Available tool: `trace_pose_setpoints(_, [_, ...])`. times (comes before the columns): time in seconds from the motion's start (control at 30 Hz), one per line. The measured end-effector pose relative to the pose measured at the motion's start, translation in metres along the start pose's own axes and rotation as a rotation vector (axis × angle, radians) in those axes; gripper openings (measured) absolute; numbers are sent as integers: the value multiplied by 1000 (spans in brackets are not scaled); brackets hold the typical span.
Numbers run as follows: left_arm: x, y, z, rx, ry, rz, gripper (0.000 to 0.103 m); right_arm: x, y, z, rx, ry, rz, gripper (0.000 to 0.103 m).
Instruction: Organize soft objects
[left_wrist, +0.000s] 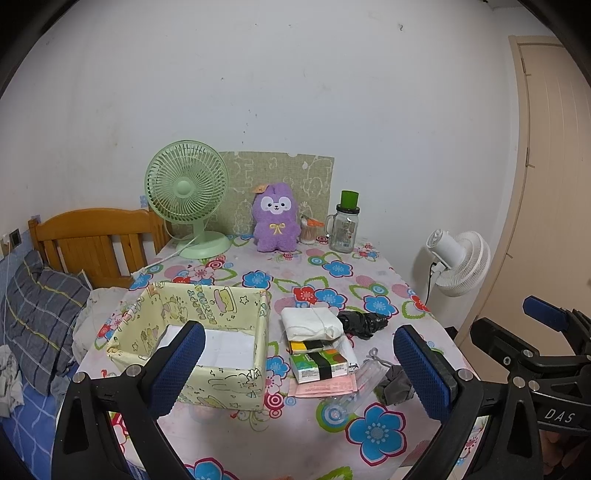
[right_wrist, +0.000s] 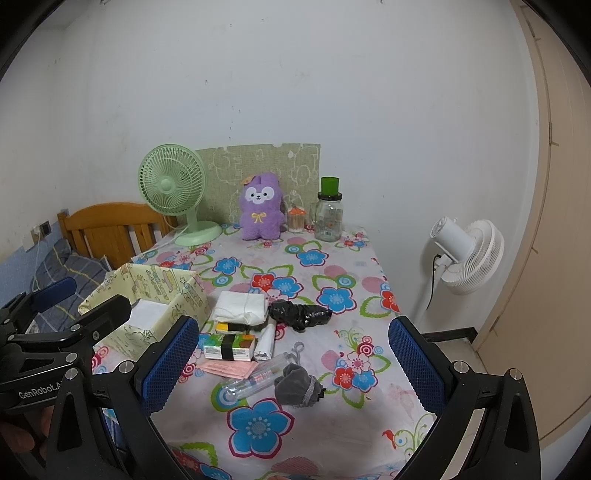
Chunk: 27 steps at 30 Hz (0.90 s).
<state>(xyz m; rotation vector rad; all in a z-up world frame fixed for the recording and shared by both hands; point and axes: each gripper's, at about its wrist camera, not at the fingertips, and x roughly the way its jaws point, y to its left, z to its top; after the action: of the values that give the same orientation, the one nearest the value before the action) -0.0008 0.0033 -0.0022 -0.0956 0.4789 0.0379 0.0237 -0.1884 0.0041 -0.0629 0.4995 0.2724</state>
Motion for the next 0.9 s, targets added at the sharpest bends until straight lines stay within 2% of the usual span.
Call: trace_pose_setpoints(0.9, [4,-1,1,-5,5,0,103,0,-1,0,0,3,2,103])
